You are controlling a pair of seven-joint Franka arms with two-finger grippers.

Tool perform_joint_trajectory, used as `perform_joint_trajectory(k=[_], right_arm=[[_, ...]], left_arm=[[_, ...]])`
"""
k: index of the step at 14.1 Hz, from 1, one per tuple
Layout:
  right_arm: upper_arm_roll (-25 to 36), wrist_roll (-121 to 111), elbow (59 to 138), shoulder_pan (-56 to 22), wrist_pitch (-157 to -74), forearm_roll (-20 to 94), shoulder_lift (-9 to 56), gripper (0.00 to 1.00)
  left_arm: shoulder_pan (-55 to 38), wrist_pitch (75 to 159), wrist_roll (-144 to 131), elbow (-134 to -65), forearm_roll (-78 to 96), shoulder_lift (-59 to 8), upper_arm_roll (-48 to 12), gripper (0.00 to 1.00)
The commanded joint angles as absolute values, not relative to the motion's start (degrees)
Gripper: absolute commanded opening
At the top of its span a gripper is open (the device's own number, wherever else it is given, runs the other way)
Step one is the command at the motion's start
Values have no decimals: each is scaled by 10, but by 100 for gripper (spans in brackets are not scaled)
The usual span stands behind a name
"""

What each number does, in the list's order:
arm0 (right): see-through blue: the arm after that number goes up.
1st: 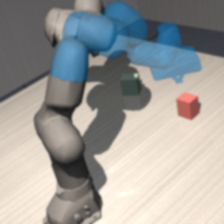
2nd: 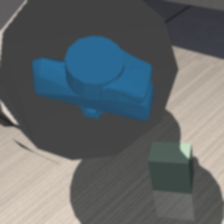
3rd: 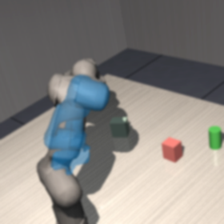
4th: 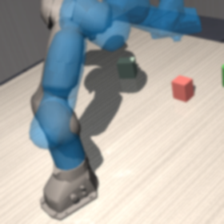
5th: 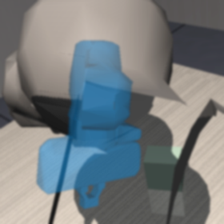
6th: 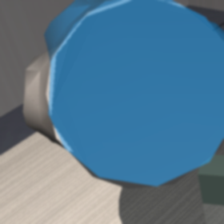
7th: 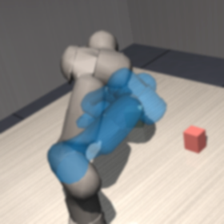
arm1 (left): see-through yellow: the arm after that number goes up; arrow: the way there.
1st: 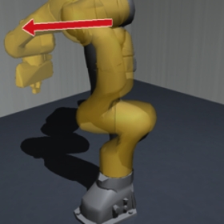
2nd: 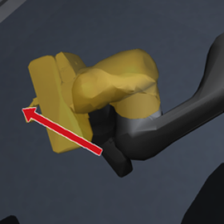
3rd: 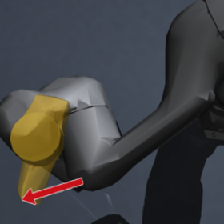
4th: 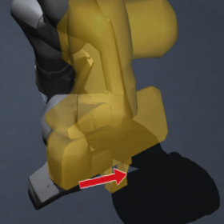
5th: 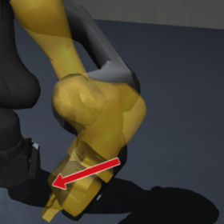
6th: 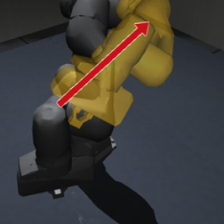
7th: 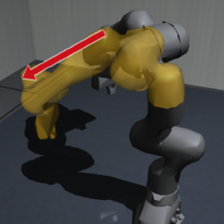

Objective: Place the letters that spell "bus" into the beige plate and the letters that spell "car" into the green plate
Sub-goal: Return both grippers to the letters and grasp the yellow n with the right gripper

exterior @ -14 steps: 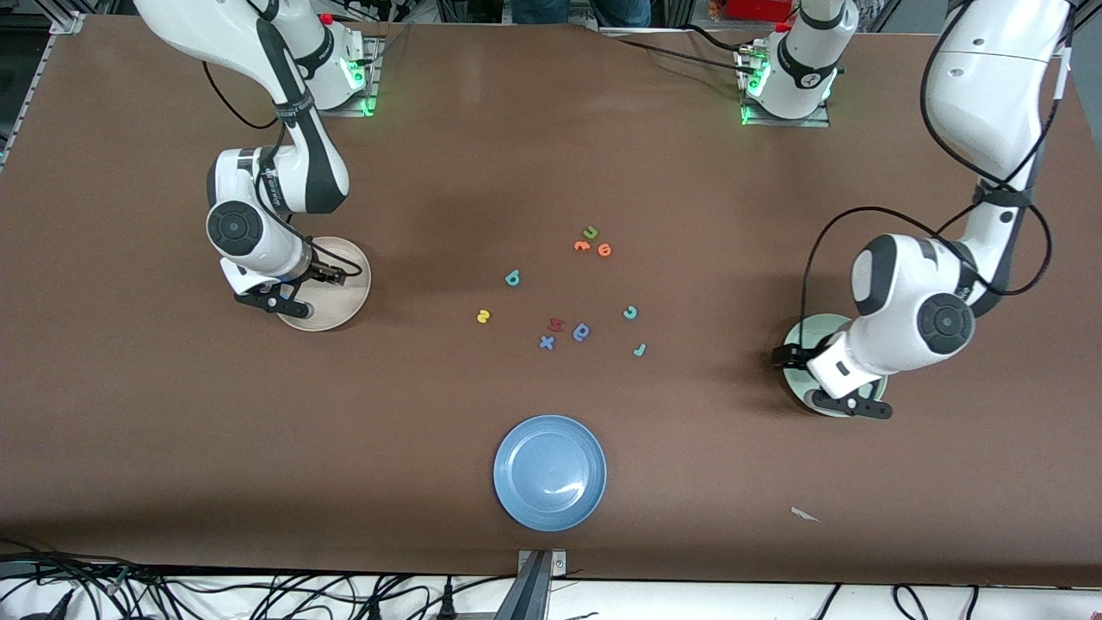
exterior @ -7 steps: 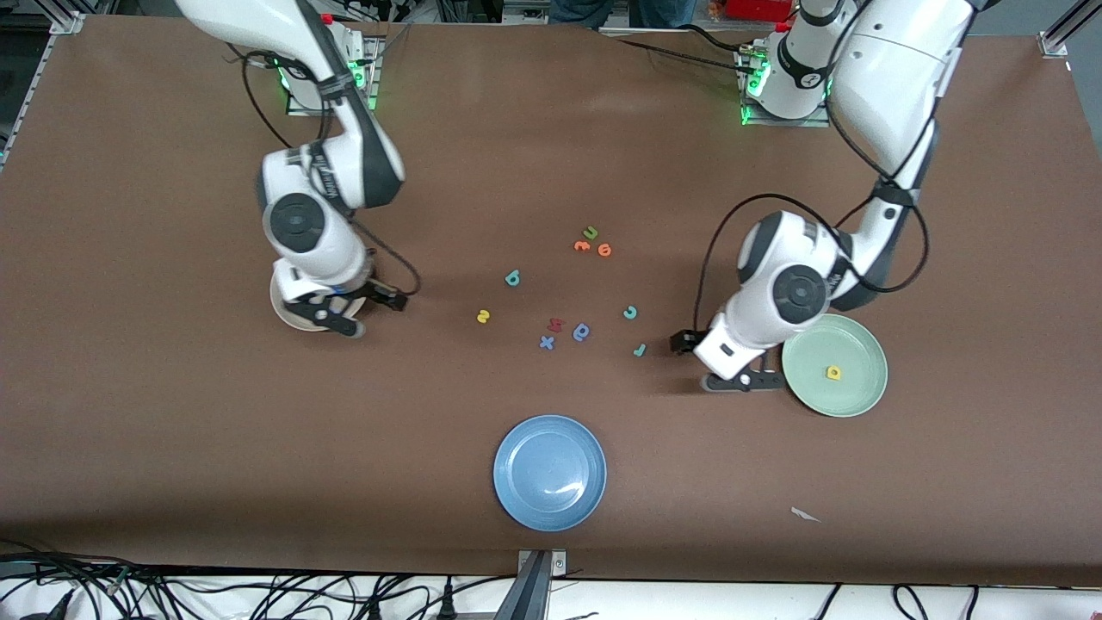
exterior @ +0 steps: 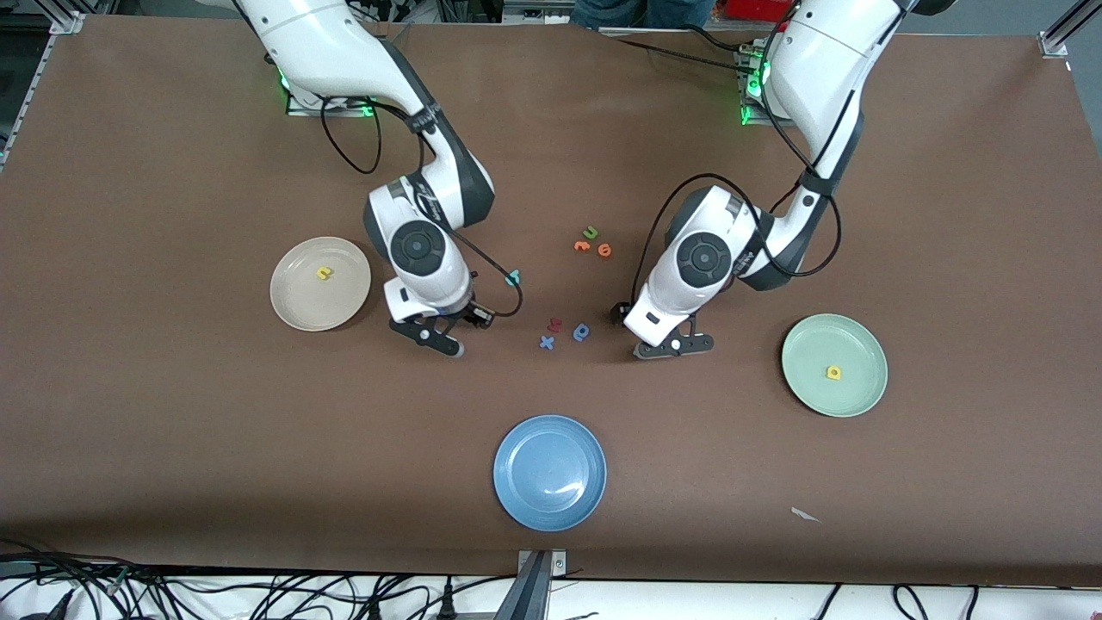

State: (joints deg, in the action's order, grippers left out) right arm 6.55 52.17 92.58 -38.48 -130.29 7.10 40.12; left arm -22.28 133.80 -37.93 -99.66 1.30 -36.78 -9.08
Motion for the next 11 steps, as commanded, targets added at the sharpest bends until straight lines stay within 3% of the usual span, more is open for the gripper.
perform_joint_trajectory(k=[1,3,8,10,11], right_arm=[[62,530,889,-389,-1313,81,431,52],[62,530,891,-392,-1316,80,436,50],[62,528,911,-402,-1313,78,437,48],[62,526,913,-403,-1313,78,439,41],[62,524,914,-402,-1311,78,438,20]], left_arm=[[-243,1381,-404,-1022,19,-374,-83,89],[-250,1391,-407,-1030,19,-376,-82,85],[-260,1392,-420,-1031,19,-384,-80,61],[-260,1392,-420,-1030,19,-384,-80,54],[-260,1392,-420,-1030,12,-384,-79,52]])
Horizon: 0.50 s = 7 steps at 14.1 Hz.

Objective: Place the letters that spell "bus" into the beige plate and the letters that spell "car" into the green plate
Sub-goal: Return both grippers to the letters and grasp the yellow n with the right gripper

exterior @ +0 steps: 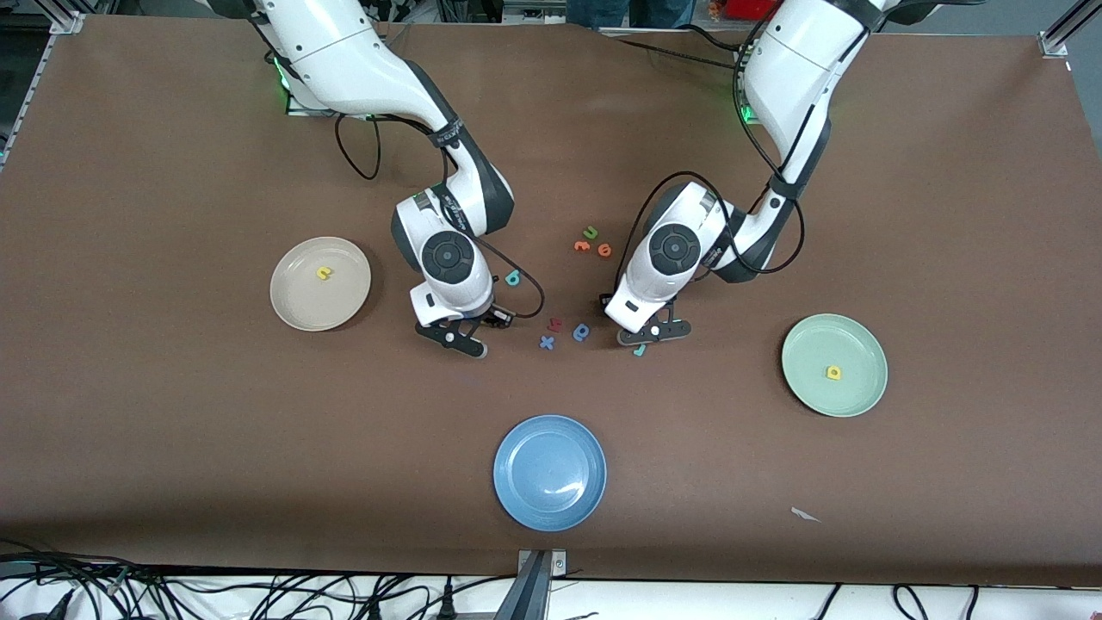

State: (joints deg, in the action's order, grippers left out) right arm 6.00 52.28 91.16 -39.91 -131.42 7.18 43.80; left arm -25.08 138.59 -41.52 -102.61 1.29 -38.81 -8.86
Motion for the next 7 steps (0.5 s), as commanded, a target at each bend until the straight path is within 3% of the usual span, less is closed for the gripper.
perform_joint_trajectory(k=[1,4,7], right_arm=[[62,521,913,-402,-1311,78,436,6],[67,517,912,-399,-1293,78,425,6],[110,475,908,-398,-1211,79,385,6]], left_arm=[[-260,1392,-420,-1030,3,-384,-79,49],[-260,1392,-429,-1028,-1,-385,-79,44],[-261,1392,-430,-1028,-1,-385,-79,35]])
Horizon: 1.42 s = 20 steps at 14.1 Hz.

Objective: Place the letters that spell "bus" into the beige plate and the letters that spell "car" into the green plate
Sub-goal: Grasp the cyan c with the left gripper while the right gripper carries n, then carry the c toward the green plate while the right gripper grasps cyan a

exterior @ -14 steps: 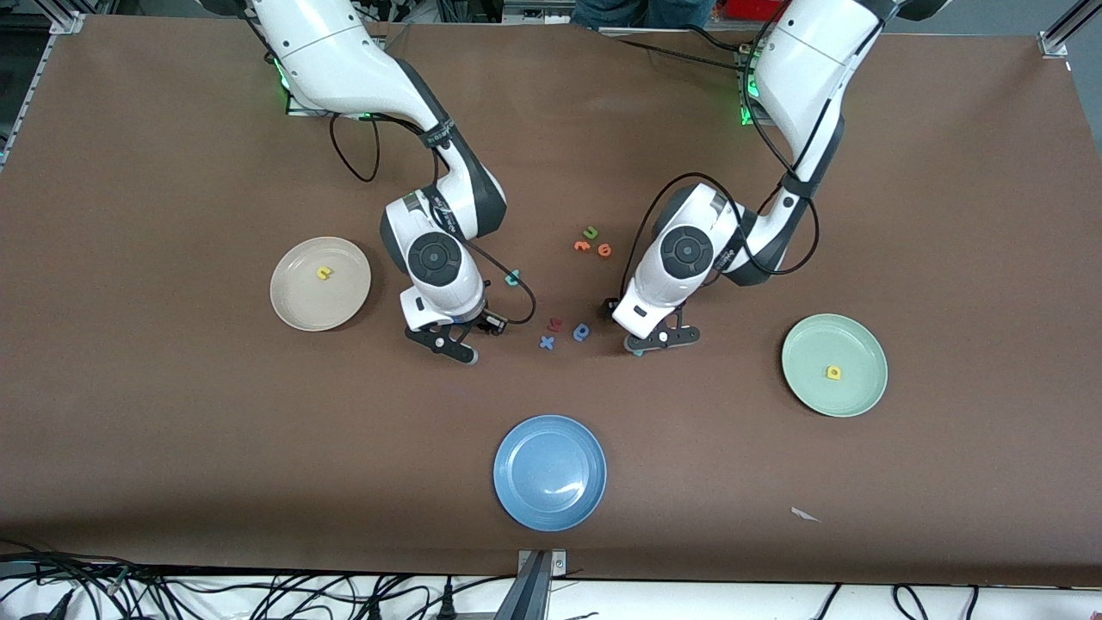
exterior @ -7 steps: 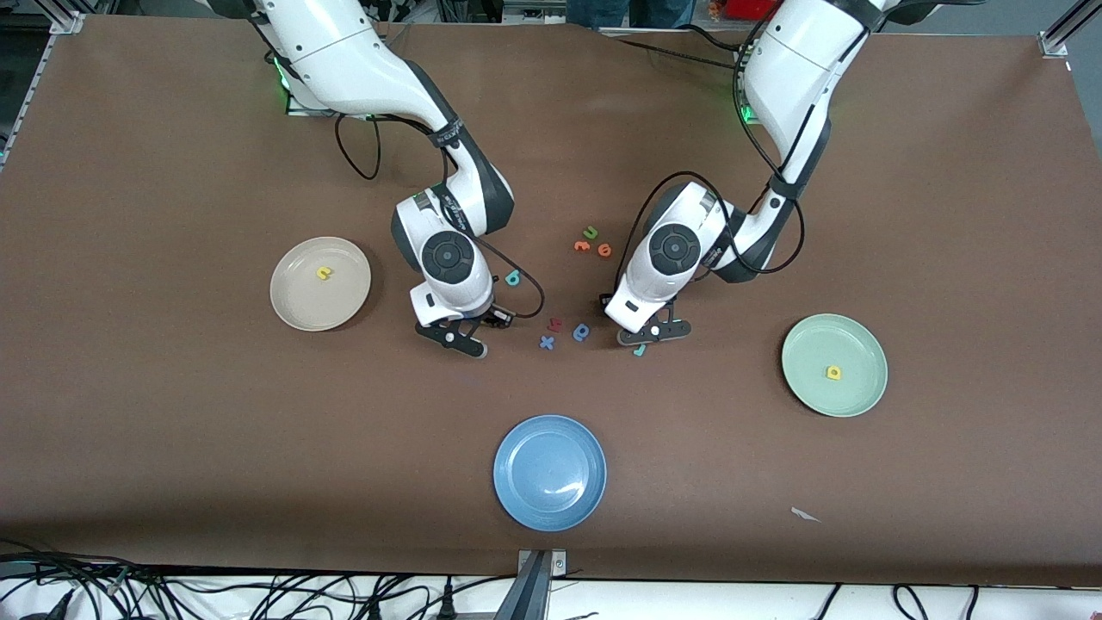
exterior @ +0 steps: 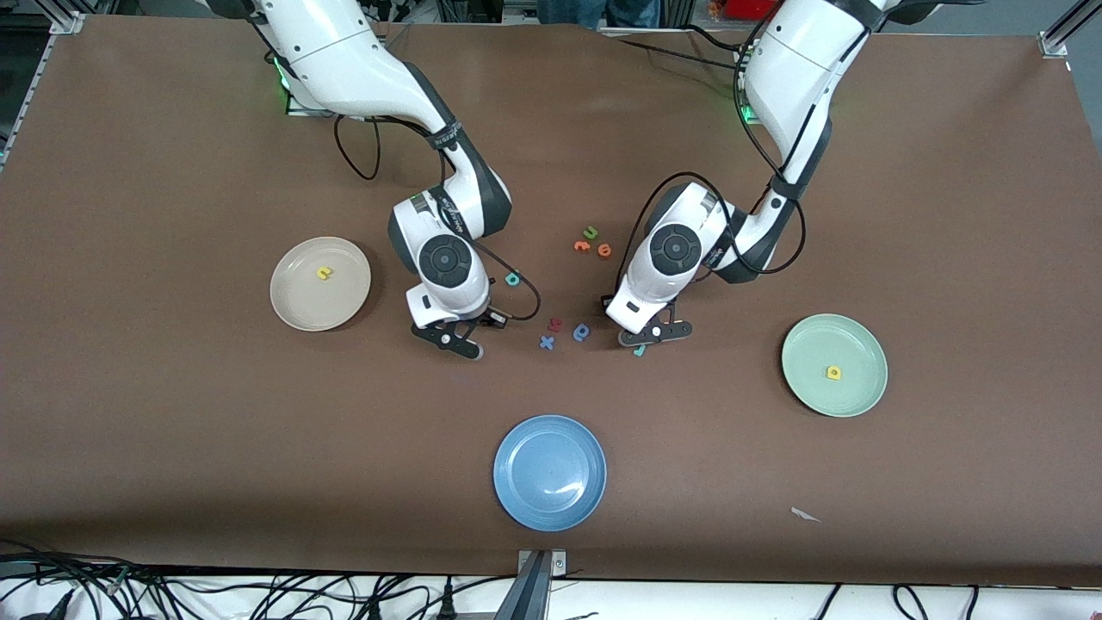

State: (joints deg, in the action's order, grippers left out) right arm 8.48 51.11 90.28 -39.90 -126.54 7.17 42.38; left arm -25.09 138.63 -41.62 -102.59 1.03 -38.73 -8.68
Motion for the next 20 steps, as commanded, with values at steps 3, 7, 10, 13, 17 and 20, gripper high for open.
perform_joint_trajectory(k=[3,7,10,13,17,20], right_arm=[[178,389,917,-399,-1090,79,358,6],[243,243,1038,-399,-1098,80,310,6],[251,219,1153,-399,-1192,80,279,8],[252,209,1167,-399,-1205,80,278,78],[239,264,1103,-408,-1165,82,262,98],[188,419,1051,-429,-1156,83,269,98]], left_arm=[[-263,1392,-430,-1029,-1,-385,-79,32],[-262,1389,-429,-1027,-1,-385,-78,27],[-252,1373,-420,-1020,-2,-377,-74,24],[-221,1285,-369,-972,-9,-371,-69,23],[-142,1200,-233,-930,-12,-364,-64,20],[-98,1180,-147,-919,-85,-363,-48,20]])
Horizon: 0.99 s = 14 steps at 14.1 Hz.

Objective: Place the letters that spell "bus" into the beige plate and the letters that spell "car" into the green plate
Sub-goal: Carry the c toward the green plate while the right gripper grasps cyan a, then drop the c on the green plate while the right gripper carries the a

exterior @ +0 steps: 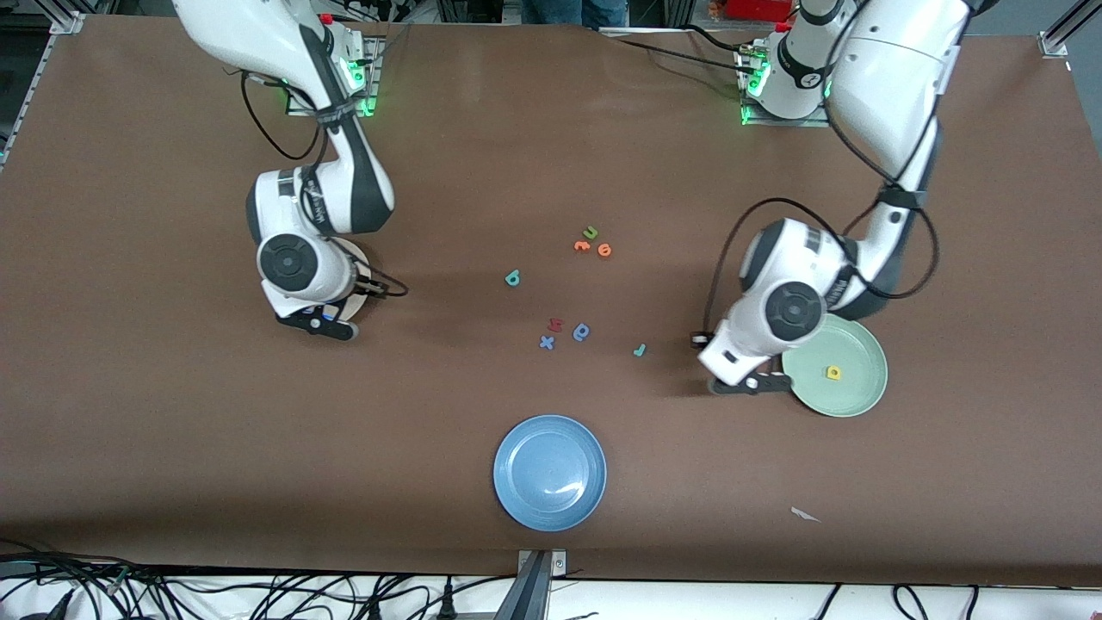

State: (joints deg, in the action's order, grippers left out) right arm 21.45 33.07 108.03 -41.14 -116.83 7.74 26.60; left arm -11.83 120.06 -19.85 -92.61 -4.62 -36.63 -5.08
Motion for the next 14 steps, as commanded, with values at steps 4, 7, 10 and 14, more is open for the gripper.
perform_joint_trajectory(k=[4,7,10,14], right_arm=[[114,574,991,-439,-1189,131,317,84],[111,740,981,-482,-1265,133,349,77],[111,809,983,-504,-1306,130,371,71],[112,833,984,-528,-1343,128,399,63]], left_arm=[[-32,1181,-17,-919,-104,-364,-47,20],[-13,1185,39,-919,-168,-379,-48,61],[-15,1187,55,-906,-186,-386,-53,100],[-33,1189,-7,-884,-5,-389,-54,100]])
